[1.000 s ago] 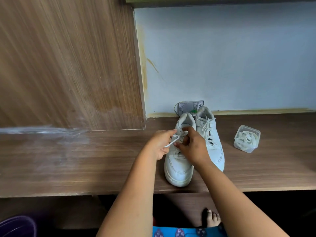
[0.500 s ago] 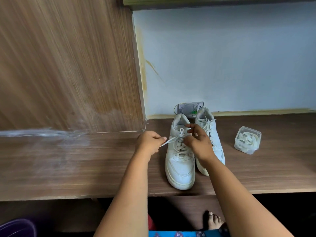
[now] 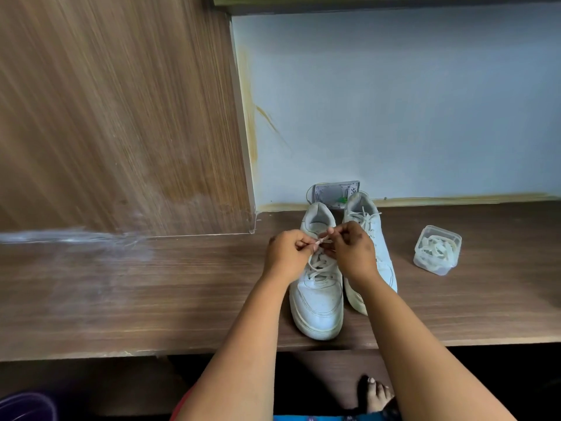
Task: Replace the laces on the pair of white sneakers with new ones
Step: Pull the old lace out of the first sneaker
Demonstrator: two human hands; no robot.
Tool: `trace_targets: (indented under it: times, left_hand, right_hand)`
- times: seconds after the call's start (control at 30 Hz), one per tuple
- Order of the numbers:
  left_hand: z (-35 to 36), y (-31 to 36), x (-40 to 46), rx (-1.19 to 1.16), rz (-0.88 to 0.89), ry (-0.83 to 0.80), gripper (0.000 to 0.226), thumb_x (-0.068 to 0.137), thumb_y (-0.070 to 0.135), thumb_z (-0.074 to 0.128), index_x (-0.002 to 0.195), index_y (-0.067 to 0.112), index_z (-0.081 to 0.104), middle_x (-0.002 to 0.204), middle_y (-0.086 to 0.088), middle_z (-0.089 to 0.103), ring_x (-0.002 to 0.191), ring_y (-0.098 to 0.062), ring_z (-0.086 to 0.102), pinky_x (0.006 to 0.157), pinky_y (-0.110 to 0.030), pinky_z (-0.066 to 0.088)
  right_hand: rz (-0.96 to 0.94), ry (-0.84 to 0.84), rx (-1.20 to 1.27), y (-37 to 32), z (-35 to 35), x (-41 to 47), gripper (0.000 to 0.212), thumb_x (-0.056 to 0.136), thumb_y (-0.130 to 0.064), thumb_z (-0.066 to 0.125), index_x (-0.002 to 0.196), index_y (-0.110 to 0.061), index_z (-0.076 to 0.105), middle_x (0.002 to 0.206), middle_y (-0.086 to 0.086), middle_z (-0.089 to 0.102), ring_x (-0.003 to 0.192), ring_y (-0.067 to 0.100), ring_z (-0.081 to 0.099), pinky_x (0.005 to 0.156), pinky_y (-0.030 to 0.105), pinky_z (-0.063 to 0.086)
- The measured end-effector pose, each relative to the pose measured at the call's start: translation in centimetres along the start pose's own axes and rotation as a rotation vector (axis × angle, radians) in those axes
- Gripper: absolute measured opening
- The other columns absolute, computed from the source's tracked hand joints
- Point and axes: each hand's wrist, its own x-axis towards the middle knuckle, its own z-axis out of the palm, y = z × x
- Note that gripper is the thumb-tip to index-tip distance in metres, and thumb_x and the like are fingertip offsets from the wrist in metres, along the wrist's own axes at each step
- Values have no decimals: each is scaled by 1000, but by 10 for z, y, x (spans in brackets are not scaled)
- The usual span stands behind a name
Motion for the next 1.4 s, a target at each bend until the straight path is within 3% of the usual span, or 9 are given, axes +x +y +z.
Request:
trace_targets:
  times: [0.23, 0.43, 0.67, 0.83, 0.97, 1.07, 1.13, 1.3, 1.4]
  left_hand:
    - [0, -3, 3, -10, -3, 27, 21, 82, 22, 75, 68, 30, 61, 66, 13, 64, 63, -6, 61, 68, -26, 53]
    - [5, 3, -3, 92, 142, 45, 23, 82, 22, 73, 104, 23, 71, 91, 8, 66, 81, -12, 66, 76, -35, 57]
    - [7, 6, -3, 142, 141, 66, 12, 85, 22, 68, 97, 22, 72, 89, 9, 66, 81, -10, 66, 75, -34, 56]
    - [0, 1, -1, 136, 55, 87, 5, 86, 23, 68, 91, 23, 70, 76, 14, 64, 74, -7, 63, 72, -29, 55]
    - [-1, 0, 0, 97, 27, 44, 6, 86, 20, 69, 87, 25, 66, 68, 18, 59, 65, 0, 58, 71, -25, 54]
    - [-1, -4, 2, 51, 23, 55, 7, 85, 20, 71, 91, 19, 70, 73, 17, 62, 71, -4, 61, 74, -27, 55]
    - [1, -6, 1, 30, 21, 66, 9, 83, 21, 73, 92, 19, 72, 75, 16, 64, 73, -6, 64, 76, -28, 56]
    - [5, -1, -1, 7, 52, 101, 11, 84, 19, 71, 95, 18, 73, 79, 10, 69, 76, -7, 67, 78, -28, 56]
    - [5, -2, -1, 2, 48, 76, 12, 84, 17, 71, 95, 19, 74, 78, 14, 67, 78, -5, 67, 80, -28, 57]
  right_hand:
    - [33, 3, 123, -8, 0, -4, 11, 98, -20, 52, 92, -10, 53, 95, 14, 67, 76, 22, 73, 65, 30, 58]
    - [-43, -98, 42, -10, -11, -8, 34, 85, 2, 65, 112, -16, 56, 88, 5, 68, 78, 11, 67, 68, 20, 54]
    - [-165, 20, -158, -10, -3, -7, 28, 82, -8, 73, 101, -21, 57, 76, -5, 69, 71, 10, 67, 68, 27, 53]
    - [-293, 346, -91, -22, -16, 2, 29, 88, 0, 59, 98, -20, 40, 76, -10, 60, 69, 3, 62, 61, 9, 41]
    - [-268, 655, 147, -39, -54, 16, 28, 91, -6, 50, 92, -29, 34, 90, 4, 53, 75, 20, 61, 68, 25, 48]
    - [-130, 782, 511, -44, -63, 15, 29, 97, 0, 37, 88, -28, 33, 87, -1, 46, 58, 9, 62, 61, 23, 52]
    - [-76, 689, 493, -42, -55, 12, 28, 97, -3, 34, 90, -30, 38, 83, 1, 46, 57, 13, 52, 55, 29, 45]
    - [-206, -76, -508, -20, -11, -7, 11, 87, -32, 68, 87, -21, 67, 82, -3, 52, 72, 12, 52, 64, 25, 36]
    - [-298, -72, -728, -15, -5, -5, 16, 89, -32, 66, 88, -16, 68, 88, -2, 52, 77, 19, 55, 65, 28, 39]
